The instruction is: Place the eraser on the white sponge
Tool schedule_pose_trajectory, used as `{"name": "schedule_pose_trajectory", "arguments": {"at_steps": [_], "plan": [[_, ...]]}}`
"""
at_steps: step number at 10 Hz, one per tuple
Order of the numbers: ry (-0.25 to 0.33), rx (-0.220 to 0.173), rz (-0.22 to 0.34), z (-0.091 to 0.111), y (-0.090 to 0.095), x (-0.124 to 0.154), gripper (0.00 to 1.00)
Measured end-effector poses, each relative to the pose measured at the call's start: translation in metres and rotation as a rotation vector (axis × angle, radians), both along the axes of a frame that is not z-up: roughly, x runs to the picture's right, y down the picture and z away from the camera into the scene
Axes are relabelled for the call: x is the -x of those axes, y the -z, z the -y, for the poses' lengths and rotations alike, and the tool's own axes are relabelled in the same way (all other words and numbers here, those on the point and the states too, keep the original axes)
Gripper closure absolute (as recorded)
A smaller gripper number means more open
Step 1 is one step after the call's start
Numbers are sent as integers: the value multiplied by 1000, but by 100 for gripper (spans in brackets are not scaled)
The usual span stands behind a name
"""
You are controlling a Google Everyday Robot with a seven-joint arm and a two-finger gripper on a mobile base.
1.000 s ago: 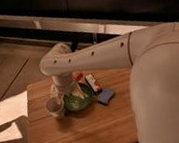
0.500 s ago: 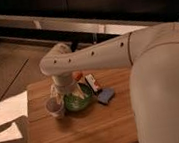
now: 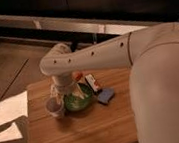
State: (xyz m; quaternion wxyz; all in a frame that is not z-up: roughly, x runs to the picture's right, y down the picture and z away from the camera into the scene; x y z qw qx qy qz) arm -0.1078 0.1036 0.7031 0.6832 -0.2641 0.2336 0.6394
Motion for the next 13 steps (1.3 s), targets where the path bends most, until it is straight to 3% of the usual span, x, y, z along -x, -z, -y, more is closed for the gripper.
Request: {"name": "schedule_pose_trajectory", "arguments": {"at_steps": [8, 10, 11, 13], "plan": [[8, -11, 3, 3, 1, 1, 35], [90, -90, 31, 20, 2, 17, 35], [164, -157, 43, 39, -1, 17, 35], [256, -257, 26, 80, -12, -8, 35]]}}
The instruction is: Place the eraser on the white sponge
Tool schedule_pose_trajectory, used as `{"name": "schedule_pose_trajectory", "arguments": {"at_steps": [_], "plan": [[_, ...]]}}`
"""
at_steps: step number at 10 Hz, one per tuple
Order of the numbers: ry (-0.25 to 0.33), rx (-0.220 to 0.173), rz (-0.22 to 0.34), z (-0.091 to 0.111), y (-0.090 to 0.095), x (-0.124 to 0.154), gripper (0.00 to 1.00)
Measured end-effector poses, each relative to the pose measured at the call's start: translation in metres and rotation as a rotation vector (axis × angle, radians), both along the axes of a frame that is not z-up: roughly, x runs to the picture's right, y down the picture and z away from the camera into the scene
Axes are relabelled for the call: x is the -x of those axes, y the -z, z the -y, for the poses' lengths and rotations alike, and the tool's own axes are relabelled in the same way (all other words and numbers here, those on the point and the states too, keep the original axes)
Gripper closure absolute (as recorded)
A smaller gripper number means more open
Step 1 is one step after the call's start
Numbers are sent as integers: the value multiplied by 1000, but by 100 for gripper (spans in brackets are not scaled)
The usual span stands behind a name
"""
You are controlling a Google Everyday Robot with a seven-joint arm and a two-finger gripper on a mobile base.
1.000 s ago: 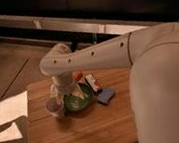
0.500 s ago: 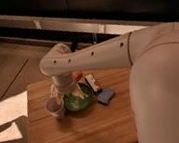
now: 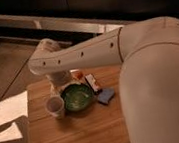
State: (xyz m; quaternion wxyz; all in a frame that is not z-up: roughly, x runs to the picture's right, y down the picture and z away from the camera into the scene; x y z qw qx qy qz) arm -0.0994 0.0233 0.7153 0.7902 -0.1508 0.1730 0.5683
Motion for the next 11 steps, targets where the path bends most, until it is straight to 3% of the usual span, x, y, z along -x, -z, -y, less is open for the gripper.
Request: {"name": "schedule_pose_trajectory", "arguments": {"at_steps": [1, 3, 8, 9, 11], "plan": [[5, -29, -16, 17, -7, -22, 35], [-42, -64, -52, 40, -20, -69, 35], [-42, -60, -43, 38, -20, -64, 35], [-44, -58, -56, 36, -20, -66, 35], [-45, -69, -118, 37, -38, -89, 35]]}}
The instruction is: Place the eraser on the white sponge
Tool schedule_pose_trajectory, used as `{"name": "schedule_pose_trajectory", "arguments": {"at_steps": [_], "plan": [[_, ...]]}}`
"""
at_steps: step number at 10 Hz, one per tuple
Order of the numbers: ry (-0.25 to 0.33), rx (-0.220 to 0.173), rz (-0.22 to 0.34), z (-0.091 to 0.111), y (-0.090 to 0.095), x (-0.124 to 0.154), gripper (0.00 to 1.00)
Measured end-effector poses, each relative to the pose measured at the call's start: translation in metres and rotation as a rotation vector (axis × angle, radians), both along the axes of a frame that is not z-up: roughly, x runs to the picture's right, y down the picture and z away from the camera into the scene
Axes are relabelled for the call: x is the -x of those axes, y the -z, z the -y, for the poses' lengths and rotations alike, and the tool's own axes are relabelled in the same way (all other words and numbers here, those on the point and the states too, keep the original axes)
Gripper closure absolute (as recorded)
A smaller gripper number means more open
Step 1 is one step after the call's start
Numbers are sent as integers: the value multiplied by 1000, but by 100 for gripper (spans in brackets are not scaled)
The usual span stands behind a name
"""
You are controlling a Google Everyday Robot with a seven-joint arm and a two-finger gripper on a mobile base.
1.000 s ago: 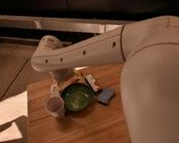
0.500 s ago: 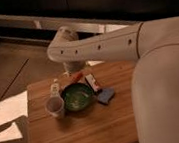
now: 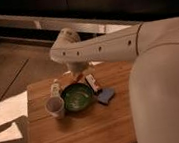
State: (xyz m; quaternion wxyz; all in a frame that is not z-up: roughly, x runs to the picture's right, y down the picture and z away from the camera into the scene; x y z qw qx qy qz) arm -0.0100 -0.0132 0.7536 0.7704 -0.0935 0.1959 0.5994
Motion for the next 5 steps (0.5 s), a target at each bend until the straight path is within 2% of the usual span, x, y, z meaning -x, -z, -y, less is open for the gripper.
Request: {"name": "schedule_pose_trajectory", "arguments": {"at_steps": [1, 2, 3, 5], "plan": [[3, -11, -4, 3, -10, -3, 35], [38, -23, 18, 11, -36, -5, 35], [55, -21, 37, 13, -50, -4, 35], [80, -5, 108, 16, -93, -3, 35]]}}
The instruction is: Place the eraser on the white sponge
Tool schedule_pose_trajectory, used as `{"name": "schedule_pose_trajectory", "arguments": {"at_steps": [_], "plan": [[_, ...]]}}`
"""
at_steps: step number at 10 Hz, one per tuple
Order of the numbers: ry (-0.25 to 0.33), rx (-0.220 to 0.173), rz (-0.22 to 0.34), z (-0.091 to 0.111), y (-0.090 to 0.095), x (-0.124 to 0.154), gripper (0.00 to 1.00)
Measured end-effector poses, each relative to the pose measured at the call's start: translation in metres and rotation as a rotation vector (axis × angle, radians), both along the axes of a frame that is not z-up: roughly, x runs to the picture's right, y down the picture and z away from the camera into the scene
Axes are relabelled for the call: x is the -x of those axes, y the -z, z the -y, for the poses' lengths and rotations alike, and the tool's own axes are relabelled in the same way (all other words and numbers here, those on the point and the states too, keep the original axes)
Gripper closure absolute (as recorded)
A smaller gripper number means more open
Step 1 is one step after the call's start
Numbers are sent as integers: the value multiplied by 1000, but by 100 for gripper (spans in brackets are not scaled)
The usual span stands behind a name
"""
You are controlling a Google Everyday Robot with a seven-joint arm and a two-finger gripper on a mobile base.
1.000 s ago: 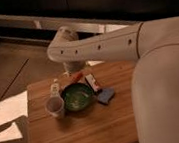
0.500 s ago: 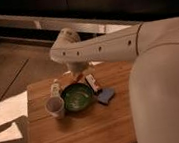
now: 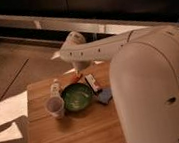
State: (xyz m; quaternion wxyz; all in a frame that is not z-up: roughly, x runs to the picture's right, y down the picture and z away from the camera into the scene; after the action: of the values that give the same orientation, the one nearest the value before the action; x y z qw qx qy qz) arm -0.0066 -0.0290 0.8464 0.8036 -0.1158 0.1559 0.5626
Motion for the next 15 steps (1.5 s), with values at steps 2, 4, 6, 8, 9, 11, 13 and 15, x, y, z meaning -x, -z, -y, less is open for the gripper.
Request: {"name": "schedule_pose_trajectory", "arguments": {"at_steps": [2, 4, 6, 8, 9, 11, 13, 15], "plan": [[-24, 32, 78, -3, -37, -3, 35], [-62, 76, 130, -11, -61, -13, 35], [-72, 109, 142, -15, -70, -24, 35], [-90, 155, 158, -23, -78, -30, 35], [-95, 170, 157, -27, -82, -35, 35], [-112, 209, 149, -37, -91, -48, 35], [-131, 234, 145, -42, -101, -54, 35], [-152, 264, 144, -50, -113, -55, 35]]}}
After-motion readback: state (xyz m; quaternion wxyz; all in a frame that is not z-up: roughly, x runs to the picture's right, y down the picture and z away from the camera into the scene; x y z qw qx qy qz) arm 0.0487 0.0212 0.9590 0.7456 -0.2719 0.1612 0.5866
